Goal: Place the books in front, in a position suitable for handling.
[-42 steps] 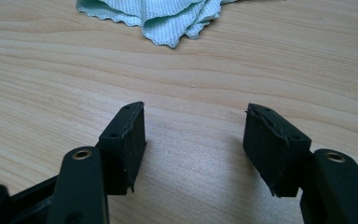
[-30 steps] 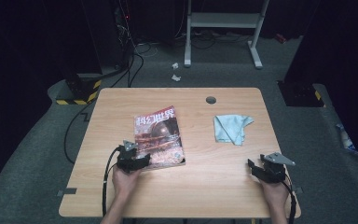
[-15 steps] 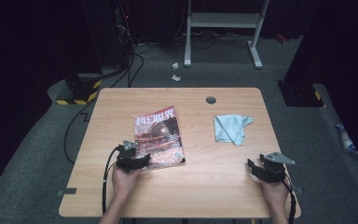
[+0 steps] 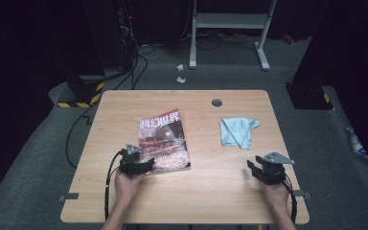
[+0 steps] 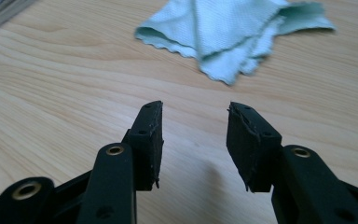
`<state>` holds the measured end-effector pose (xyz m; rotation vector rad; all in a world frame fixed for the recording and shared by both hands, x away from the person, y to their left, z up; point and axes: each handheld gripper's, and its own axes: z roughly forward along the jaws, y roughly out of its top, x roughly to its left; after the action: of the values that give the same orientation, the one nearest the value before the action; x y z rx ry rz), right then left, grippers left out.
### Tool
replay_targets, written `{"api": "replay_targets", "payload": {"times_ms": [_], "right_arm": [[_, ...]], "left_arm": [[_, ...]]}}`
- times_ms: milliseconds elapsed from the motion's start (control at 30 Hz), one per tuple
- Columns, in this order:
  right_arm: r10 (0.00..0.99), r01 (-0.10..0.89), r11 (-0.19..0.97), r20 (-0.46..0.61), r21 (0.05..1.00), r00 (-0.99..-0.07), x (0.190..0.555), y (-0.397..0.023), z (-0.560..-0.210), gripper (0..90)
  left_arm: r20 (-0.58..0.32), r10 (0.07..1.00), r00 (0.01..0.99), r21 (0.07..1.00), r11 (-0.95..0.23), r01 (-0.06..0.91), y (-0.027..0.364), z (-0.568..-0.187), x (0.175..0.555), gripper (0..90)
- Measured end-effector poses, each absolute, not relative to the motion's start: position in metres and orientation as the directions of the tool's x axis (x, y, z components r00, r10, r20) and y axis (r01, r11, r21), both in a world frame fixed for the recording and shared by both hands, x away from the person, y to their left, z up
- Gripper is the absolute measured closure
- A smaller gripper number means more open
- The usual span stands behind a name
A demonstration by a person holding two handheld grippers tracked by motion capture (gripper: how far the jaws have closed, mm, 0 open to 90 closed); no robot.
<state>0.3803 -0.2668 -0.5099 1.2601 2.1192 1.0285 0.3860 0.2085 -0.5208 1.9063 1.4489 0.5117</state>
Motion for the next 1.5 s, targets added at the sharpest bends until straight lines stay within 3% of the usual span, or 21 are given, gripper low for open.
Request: {"api": "replay_targets", "payload": {"times_ms": [500, 867, 1500], "right_arm": [[0.761, 0.519, 0.384, 0.056, 0.763, -0.646, 0.403, -0.176, -0.501, 57.5], [0.707, 0.534, 0.409, 0.114, 0.74, -0.698, 0.412, -0.129, -0.504, 58.1], [0.706, 0.547, 0.453, 0.092, 0.703, -0.702, 0.408, -0.128, -0.514, 57.1]], "left_arm": [[-0.095, 0.939, 0.33, 0.732, -0.159, 0.663, 0.202, -0.522, 0.388, 32.0], [-0.096, 0.928, 0.36, 0.729, -0.181, 0.661, 0.189, -0.522, 0.39, 32.9], [-0.095, 0.889, 0.449, 0.735, -0.242, 0.633, 0.155, -0.522, 0.386, 34.1]]}}
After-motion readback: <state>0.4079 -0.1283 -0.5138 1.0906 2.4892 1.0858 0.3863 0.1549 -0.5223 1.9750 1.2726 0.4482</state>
